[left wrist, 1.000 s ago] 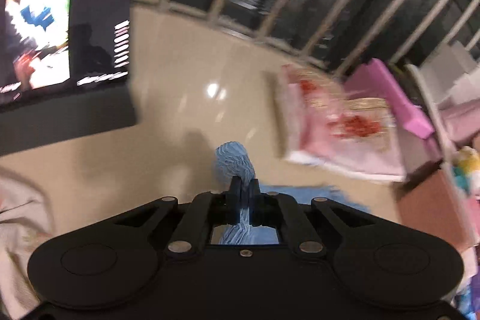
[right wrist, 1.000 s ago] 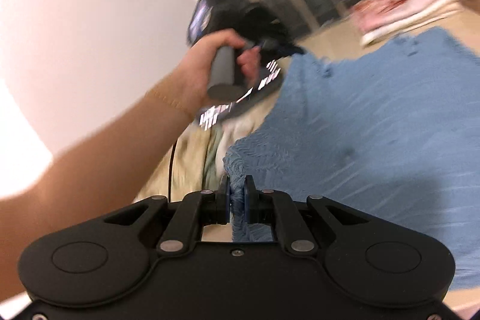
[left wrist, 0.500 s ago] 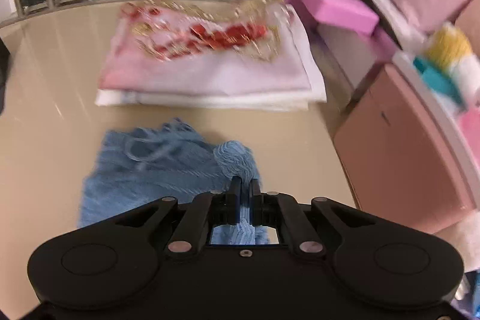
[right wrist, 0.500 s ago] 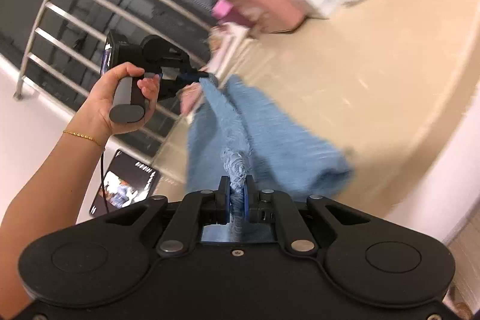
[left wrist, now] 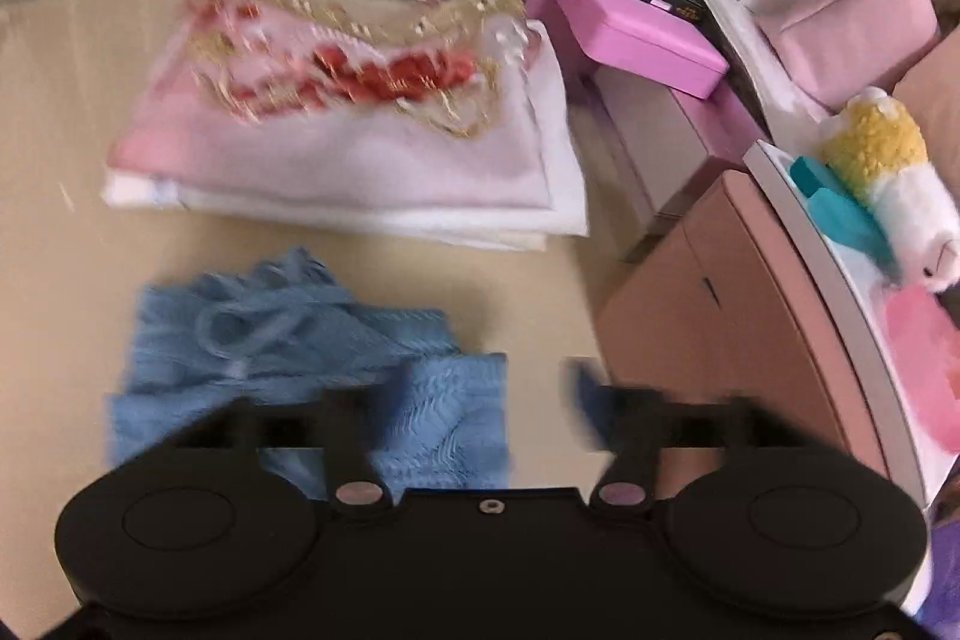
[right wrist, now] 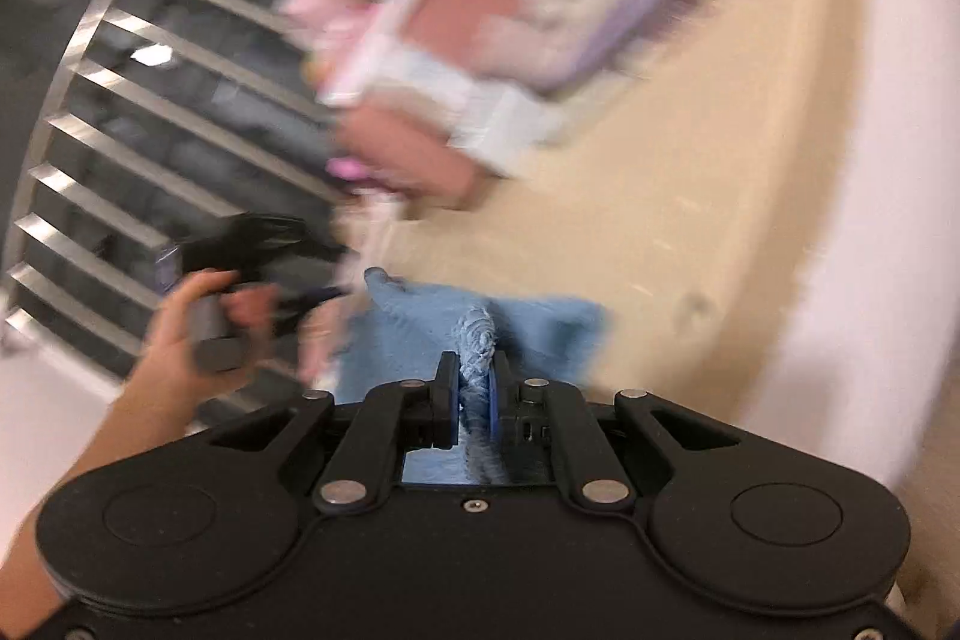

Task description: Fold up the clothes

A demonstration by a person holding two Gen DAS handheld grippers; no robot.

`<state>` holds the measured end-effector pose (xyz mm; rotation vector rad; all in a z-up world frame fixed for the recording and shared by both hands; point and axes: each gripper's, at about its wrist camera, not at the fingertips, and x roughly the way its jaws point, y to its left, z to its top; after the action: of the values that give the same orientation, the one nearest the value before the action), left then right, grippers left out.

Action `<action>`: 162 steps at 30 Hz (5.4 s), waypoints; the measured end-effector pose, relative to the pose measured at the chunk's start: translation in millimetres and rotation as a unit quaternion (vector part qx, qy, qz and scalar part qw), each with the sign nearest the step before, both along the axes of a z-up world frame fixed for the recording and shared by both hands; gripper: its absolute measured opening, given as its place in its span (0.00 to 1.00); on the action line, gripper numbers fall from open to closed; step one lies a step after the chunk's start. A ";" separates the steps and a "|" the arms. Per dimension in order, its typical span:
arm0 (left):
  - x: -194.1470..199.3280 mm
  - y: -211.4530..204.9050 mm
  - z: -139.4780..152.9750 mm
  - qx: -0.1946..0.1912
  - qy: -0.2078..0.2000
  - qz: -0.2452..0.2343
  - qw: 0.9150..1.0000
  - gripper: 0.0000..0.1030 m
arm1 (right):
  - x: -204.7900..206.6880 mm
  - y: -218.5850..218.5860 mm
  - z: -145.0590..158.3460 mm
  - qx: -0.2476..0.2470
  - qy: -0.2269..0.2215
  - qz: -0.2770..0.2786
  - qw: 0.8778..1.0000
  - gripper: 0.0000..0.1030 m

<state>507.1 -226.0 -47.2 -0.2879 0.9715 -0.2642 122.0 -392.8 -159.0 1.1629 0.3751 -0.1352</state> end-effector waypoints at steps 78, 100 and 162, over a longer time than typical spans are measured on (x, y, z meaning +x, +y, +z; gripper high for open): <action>-449.5 157.4 -72.0 0.413 -0.305 -0.372 0.773 1.00 | -25.1 202.2 80.4 -0.725 -0.175 0.544 0.384 0.10; -364.9 132.2 -31.5 0.353 -0.262 -0.337 0.833 0.16 | 5.8 151.8 130.5 -0.647 -0.151 0.539 0.518 0.10; -264.7 165.7 22.6 0.272 -0.251 -0.348 0.862 0.96 | 78.4 111.9 98.1 -0.598 -0.125 0.501 0.614 0.77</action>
<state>242.4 -60.3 -24.6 0.6511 0.5556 -0.6688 200.3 -280.9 -60.9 -0.4863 0.5027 0.6935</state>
